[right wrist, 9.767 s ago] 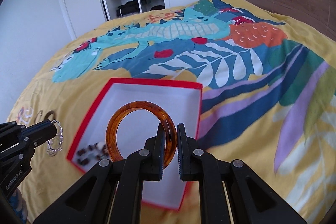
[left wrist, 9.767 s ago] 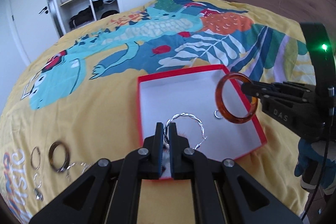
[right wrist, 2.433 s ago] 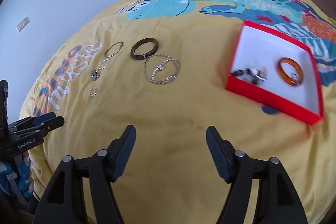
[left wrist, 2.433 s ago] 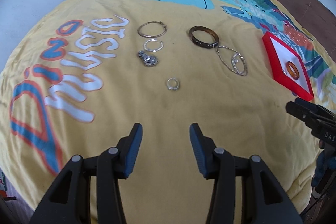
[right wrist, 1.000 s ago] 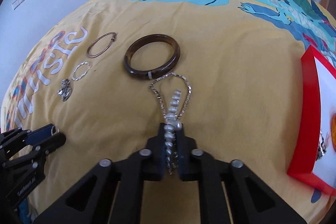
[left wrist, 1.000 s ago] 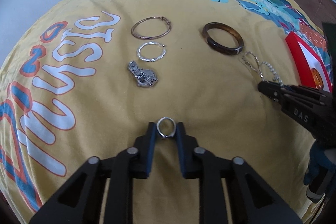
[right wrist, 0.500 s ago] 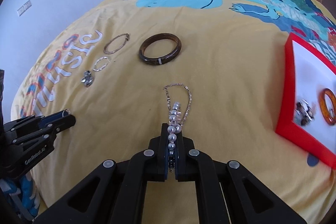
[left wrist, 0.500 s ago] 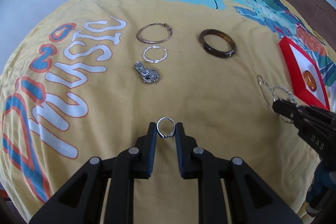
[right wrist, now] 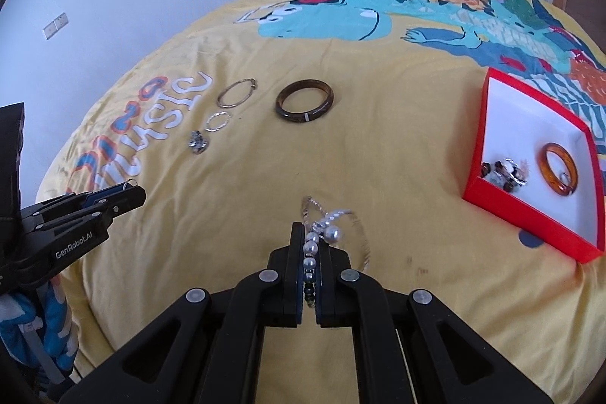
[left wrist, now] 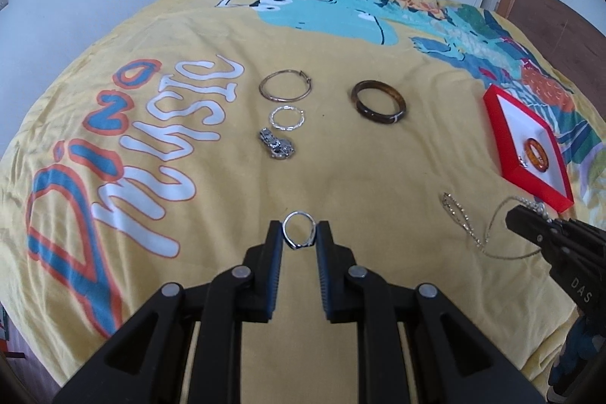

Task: Organize jewelry
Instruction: 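Carry the silver ring and pearl necklace with both tools over the red box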

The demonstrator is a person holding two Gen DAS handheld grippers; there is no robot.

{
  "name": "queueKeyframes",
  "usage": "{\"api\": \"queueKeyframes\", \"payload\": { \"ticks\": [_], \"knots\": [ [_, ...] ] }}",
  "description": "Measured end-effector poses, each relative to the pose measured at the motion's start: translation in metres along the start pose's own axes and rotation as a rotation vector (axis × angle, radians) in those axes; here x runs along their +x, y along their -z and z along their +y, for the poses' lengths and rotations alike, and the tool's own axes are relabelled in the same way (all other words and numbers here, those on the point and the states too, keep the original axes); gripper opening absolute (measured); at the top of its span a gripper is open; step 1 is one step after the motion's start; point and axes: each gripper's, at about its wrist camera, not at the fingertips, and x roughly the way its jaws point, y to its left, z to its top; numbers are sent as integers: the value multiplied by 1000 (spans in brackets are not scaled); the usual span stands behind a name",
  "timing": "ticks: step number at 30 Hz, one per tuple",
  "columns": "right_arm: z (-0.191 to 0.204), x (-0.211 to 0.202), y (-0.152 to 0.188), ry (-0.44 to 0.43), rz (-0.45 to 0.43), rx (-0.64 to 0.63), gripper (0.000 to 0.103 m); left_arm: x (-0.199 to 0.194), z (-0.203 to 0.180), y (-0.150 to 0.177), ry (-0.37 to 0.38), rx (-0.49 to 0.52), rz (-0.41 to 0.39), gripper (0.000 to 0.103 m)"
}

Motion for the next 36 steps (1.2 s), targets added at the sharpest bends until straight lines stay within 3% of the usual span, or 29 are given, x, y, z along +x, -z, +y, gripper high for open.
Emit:
{"api": "queueKeyframes", "payload": {
  "ticks": [16, 36],
  "knots": [
    [24, -60, 18, 0, -86, -16, 4, -62, 9, 19, 8, 1, -80, 16],
    [29, -114, 31, 6, -177, -21, 4, -108, 2, 33, 29, 29, -153, 16]
  ]
}}
